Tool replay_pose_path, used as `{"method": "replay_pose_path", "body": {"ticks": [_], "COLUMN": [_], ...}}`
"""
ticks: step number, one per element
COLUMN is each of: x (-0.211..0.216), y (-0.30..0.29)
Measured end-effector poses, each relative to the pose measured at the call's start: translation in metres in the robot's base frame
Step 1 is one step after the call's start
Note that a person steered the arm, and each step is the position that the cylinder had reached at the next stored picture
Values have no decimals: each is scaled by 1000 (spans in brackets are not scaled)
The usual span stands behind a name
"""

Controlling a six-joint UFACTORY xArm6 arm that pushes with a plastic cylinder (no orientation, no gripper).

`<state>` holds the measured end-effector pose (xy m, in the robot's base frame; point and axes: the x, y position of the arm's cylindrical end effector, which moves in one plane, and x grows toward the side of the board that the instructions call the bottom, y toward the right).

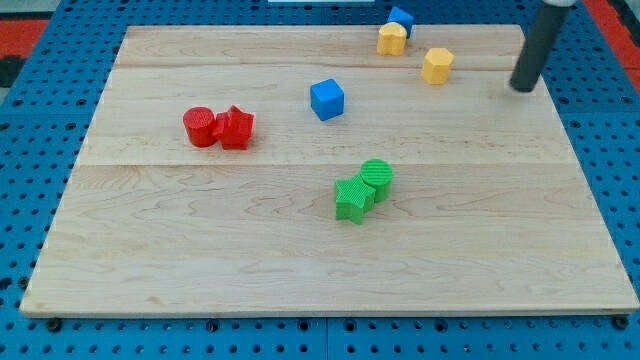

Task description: Push the heart to the top right of the cube

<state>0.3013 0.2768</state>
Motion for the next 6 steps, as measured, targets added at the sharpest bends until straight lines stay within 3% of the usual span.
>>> {"method": "replay_pose_path", "body": {"ticks": [1,2,4,5,6], "x": [-74,-109,-110,-109,-110], "y": [-4,-23,-48,-86,-166]}}
